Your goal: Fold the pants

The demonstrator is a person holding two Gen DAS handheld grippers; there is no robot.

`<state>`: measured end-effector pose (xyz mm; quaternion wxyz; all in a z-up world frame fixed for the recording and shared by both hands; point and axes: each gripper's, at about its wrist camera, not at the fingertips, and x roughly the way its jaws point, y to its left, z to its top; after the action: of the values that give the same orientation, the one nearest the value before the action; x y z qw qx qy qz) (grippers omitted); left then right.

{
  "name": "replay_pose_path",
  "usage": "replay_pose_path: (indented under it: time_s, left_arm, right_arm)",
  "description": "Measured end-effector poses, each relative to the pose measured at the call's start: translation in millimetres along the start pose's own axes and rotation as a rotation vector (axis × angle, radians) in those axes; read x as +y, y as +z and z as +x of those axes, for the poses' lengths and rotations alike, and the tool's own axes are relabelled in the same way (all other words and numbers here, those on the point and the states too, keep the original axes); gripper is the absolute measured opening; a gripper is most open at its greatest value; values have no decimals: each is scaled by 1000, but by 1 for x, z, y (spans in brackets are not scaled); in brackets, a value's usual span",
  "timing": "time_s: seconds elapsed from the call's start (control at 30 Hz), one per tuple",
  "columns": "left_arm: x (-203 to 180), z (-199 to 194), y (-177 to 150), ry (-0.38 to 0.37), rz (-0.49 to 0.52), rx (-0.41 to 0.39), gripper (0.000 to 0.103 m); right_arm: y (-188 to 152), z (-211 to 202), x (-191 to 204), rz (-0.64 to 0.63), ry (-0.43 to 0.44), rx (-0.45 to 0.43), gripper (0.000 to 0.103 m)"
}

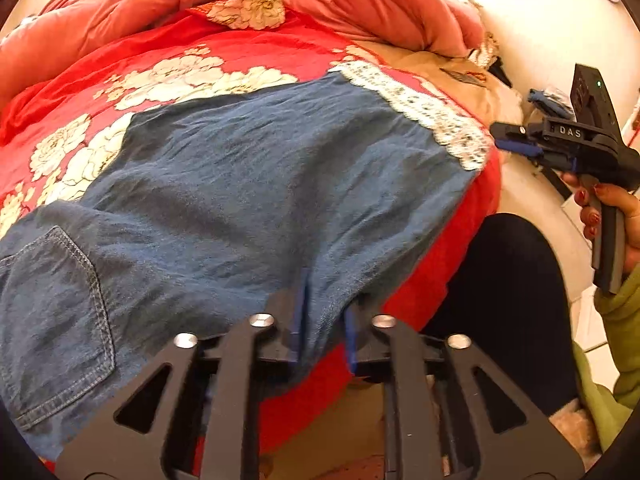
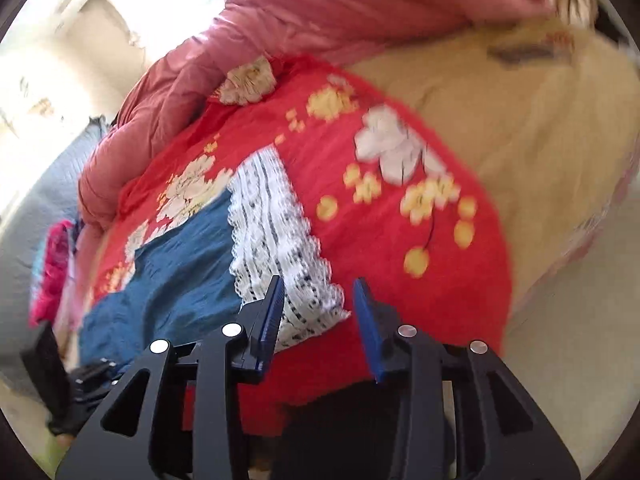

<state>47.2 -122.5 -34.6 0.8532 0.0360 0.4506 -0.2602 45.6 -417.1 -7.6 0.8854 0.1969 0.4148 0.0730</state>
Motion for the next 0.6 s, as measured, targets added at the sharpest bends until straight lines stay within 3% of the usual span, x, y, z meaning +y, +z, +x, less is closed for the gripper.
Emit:
replay_pose_path:
  time_s: [0.2, 0.37, 0.5, 0.6]
  left_arm:
    - [-6, 0, -7, -10, -7, 7, 24]
    - [-3, -1, -18, -29, -22, 14, 27]
    - [16, -29, -24, -5, -94, -22, 32]
    - [48, -71, -30, 61, -181, -120, 37]
  right_arm:
    - [-13, 19, 57, -283, 12, 58, 36]
    - [-29, 57, 59, -351, -88, 185, 38]
    - [-31, 47, 61, -367, -51, 161, 51]
    - [-28, 29, 69, -387, -3, 109, 51]
